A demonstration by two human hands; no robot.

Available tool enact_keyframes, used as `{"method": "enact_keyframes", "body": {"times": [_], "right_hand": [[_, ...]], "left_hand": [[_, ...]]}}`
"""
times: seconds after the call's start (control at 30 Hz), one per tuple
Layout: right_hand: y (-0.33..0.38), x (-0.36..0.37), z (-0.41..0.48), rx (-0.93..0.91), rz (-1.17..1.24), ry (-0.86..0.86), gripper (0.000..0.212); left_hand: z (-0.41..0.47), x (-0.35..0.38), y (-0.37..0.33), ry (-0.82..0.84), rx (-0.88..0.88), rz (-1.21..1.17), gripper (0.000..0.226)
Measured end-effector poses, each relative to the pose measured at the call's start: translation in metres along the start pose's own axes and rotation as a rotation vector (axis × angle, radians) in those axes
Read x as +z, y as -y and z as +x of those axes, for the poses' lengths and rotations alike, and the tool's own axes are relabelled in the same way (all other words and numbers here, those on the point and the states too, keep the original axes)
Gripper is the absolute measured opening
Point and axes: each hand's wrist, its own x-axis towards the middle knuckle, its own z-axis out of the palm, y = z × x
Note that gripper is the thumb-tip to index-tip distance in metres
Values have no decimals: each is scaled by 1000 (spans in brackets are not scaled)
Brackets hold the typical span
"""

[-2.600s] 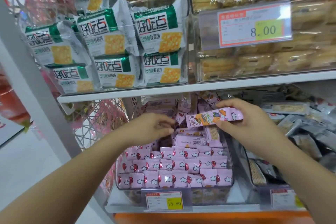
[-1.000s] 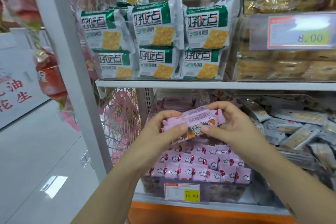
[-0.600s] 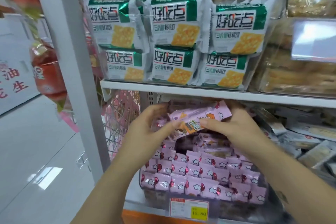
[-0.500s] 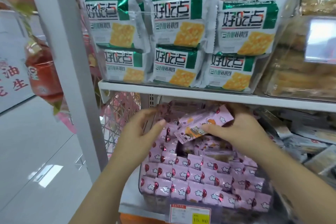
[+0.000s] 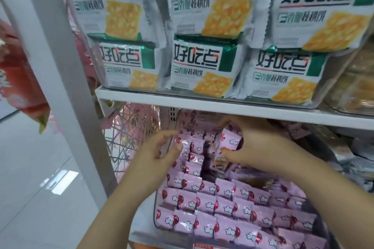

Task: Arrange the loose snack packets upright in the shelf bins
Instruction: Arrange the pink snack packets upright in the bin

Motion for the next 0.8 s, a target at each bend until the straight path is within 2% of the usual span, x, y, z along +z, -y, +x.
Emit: {"method": "enact_keyframes", "body": {"times": [0.17,0.2,0.33,0.4,0.47,0.57,0.67,0.8], "right_hand": [[-1,-7,-15,119,86,-137,63],[0,-7,-20,127,116,-180,59],[4,-4,-38,86,370,-324,46],[4,0,-43,77,540,-285,39],[4,4,-47,67,694,-217,40],[7,6,-52,23,811,-167,43],[9,11,-49,21,846,-170,40],[9,22,-36,60,848,-179,39]], "left_hand": [[-3,0,-4,-56,96,61,23],[-4,0,-6,-66,134,79,23],[-10,5,-24,35,189,113,46],[-14,5,-28,92,186,121,56],[-18,4,-28,151,160,74,62],[-27,1,-30,204,123,-46,60],[-34,-2,-35,139,144,-58,54],[-36,0,-28,-83,157,59,50]]}}
